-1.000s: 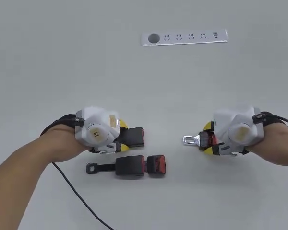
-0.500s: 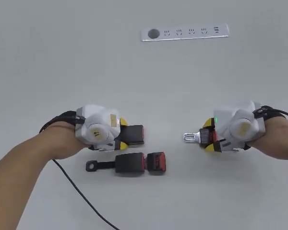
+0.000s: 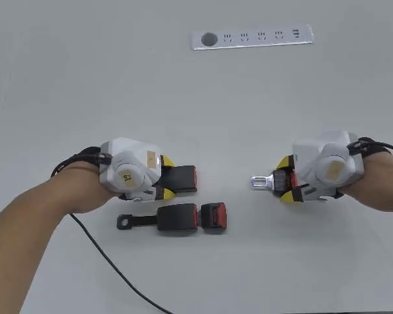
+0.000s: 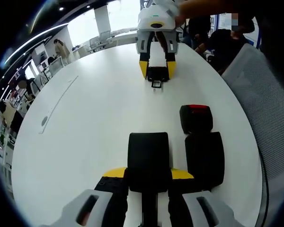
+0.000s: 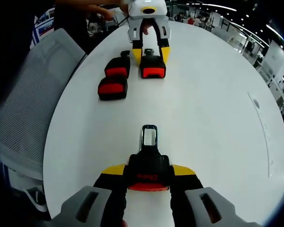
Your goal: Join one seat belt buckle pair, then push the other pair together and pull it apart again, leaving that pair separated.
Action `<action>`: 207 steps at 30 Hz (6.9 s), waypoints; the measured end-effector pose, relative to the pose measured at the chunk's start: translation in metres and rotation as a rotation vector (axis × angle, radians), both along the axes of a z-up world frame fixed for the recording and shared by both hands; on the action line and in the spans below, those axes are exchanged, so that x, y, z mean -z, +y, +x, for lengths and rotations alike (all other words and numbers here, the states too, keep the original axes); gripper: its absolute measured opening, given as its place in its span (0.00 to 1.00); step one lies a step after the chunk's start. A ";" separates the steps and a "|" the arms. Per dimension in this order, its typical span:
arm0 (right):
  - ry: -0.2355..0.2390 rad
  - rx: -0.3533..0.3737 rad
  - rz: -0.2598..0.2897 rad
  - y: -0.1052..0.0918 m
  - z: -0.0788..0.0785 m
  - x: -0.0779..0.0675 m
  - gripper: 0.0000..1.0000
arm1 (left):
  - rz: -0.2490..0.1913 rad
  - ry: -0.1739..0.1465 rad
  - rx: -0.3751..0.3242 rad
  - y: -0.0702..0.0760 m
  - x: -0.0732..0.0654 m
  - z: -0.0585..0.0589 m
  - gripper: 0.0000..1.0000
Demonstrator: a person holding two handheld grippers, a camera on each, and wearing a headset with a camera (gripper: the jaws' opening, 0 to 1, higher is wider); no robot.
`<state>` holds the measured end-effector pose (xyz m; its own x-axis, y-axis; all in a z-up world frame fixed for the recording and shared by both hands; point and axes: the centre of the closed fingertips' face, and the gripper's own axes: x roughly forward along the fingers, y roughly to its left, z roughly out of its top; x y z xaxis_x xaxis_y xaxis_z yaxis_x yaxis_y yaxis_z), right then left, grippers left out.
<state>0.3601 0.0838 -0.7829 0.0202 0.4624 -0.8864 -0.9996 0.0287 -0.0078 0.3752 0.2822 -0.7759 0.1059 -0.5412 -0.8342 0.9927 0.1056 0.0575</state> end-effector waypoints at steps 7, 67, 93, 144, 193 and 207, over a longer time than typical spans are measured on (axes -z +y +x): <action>-0.009 0.000 -0.011 0.000 0.000 0.000 0.32 | 0.001 -0.002 0.004 -0.001 0.000 0.000 0.33; -0.038 -0.005 0.202 0.117 0.013 -0.006 0.30 | 0.001 0.006 0.006 0.000 0.001 0.001 0.33; -0.036 -0.028 0.192 0.134 0.011 -0.009 0.28 | 0.005 0.003 0.032 -0.001 0.001 0.001 0.32; -0.054 -0.062 0.160 0.138 0.010 -0.010 0.30 | -0.017 -0.005 0.013 -0.001 0.001 0.002 0.33; -0.106 -0.004 0.085 0.044 0.006 -0.009 0.32 | -0.013 -0.018 0.002 -0.001 -0.001 0.000 0.33; -0.104 0.031 0.036 -0.001 0.004 -0.012 0.32 | -0.008 -0.017 0.001 -0.001 -0.001 0.001 0.34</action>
